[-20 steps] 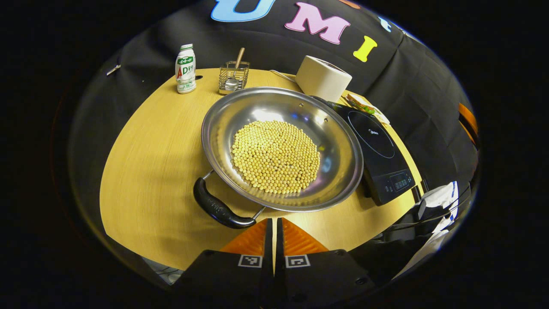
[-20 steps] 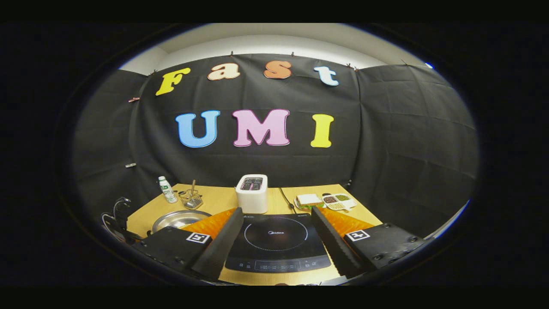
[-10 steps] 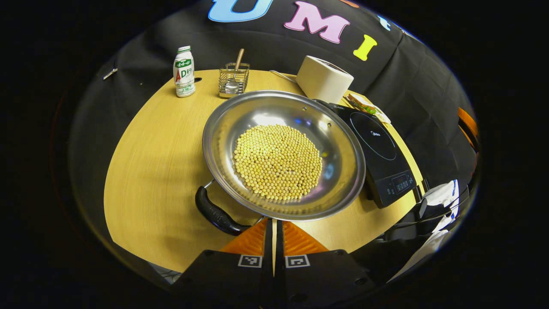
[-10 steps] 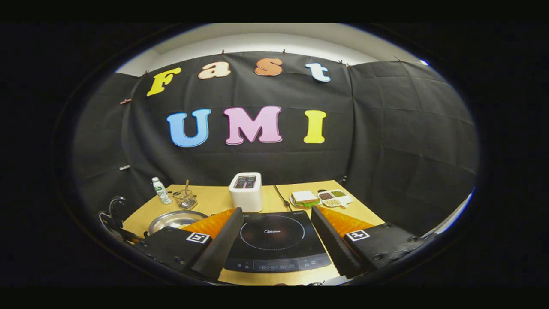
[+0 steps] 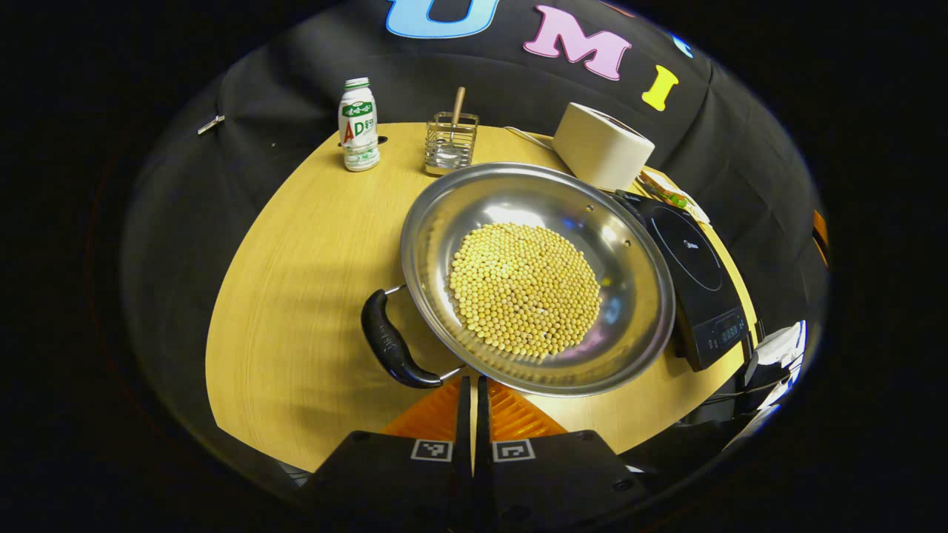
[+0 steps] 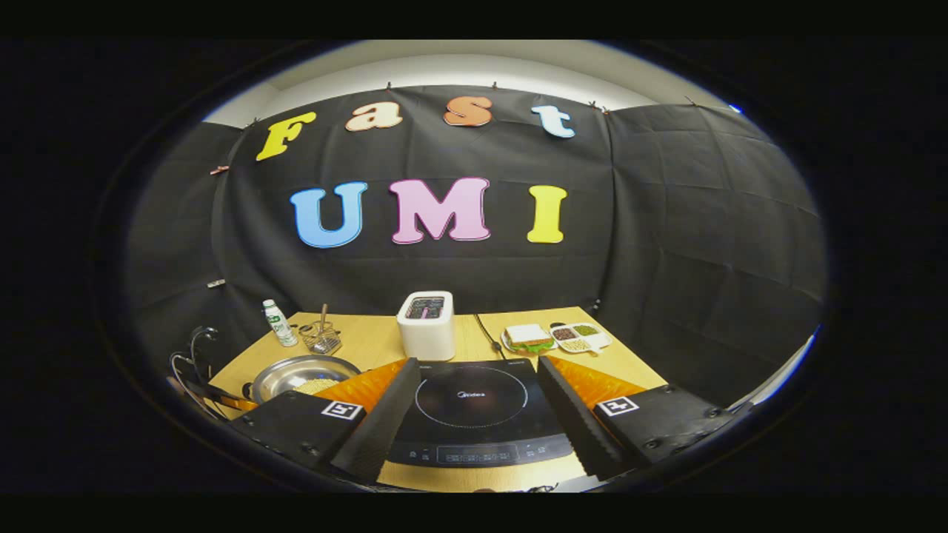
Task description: First push the handle of the pot to place it horizontally, then grasp the pot with both hands and set it on the induction cooktop.
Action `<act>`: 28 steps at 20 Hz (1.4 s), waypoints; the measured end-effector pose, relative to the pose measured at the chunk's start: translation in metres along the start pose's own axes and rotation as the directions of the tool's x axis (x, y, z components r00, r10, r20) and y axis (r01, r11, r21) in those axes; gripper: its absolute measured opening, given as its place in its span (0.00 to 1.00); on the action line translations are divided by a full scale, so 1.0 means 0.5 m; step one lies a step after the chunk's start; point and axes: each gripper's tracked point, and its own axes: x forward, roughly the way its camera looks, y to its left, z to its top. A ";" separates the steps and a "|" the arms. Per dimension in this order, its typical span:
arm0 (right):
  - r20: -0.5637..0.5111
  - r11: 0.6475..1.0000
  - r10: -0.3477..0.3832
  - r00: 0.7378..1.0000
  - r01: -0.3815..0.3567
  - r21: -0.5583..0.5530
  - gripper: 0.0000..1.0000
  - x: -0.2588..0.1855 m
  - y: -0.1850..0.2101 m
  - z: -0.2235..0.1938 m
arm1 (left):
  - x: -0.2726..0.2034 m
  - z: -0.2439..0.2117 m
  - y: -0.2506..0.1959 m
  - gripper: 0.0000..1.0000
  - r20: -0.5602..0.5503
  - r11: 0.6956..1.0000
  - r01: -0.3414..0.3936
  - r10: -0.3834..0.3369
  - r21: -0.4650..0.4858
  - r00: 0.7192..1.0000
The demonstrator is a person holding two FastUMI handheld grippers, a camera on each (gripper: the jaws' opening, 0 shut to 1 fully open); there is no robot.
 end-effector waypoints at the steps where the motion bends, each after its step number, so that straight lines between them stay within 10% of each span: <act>1: -0.005 1.000 0.003 1.000 -0.003 -0.001 0.99 0.000 0.003 -0.001 | 0.003 0.005 0.010 0.05 0.003 1.000 -0.010 0.010 -0.004 1.000; 13: -0.043 1.000 0.007 0.999 -0.008 -0.022 0.99 0.004 0.018 -0.024 | 0.039 0.096 0.116 0.05 0.050 0.987 -0.064 0.072 -0.146 0.996; 28: -0.175 0.997 0.072 0.982 -0.064 0.051 0.99 0.054 0.090 -0.100 | 0.017 0.152 0.190 0.06 0.091 0.977 -0.184 0.194 -0.104 0.977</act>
